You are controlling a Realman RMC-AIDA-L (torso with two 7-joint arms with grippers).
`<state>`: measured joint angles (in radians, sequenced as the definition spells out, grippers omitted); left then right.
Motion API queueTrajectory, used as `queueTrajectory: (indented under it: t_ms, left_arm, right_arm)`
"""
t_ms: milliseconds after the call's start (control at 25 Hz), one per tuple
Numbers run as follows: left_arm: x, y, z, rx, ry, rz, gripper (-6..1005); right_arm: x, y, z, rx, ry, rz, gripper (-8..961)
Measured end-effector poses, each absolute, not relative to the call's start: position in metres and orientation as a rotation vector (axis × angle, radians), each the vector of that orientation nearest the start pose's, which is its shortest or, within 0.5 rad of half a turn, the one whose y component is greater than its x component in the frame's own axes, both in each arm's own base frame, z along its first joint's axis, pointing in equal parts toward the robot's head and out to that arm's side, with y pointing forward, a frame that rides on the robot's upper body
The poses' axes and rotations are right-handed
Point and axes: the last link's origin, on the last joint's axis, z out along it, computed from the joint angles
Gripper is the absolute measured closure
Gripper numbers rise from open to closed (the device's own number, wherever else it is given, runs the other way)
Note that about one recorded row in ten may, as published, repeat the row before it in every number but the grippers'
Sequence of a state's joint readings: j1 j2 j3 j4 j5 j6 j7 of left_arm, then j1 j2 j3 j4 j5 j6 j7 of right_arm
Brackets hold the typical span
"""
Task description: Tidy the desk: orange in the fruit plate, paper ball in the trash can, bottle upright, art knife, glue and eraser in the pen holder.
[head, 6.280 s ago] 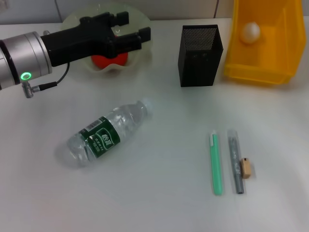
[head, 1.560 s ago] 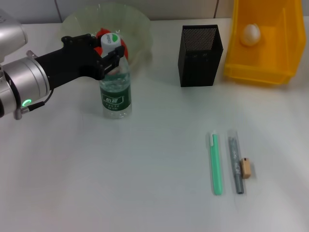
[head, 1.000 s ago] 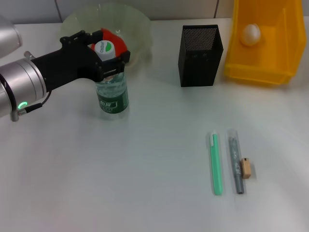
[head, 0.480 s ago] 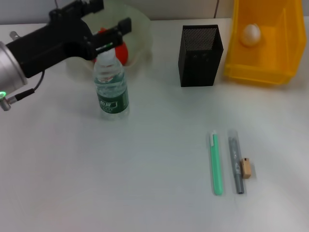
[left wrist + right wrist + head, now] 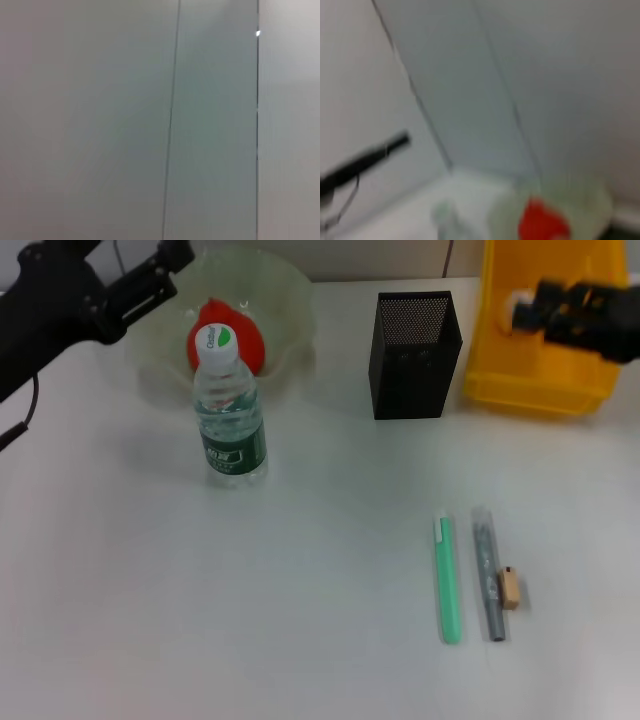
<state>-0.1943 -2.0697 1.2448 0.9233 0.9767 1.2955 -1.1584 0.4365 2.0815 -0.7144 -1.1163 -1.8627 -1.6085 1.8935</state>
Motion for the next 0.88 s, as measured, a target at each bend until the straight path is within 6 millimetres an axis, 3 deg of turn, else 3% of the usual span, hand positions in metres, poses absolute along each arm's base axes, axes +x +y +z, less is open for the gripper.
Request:
queueTrajectory:
  t_ms: [120, 320, 720, 880]
  left_arm:
    - [-0.241, 0.323, 0.04, -2.144, -0.356, -1.145, 193]
    - [-0.253, 0.324, 0.033, -2.128, -0.345, -1.09, 195]
    - [-0.279, 0.322, 0.028, -2.066, -0.364, -1.003, 200]
    - [-0.284, 0.321, 0.026, -2.057, -0.364, -0.984, 200]
  right_arm:
    - [0.206, 0.343, 0.077, -2.607, 0.971, 0.519, 297]
    - [0.178, 0.347, 0.061, -2.6, 1.173, 0.12, 297]
    - [0.149, 0.37, 0.005, -2.485, 1.355, -0.434, 300]
    - [0.144, 0.378, -0.016, -2.482, 1.384, -0.541, 301]
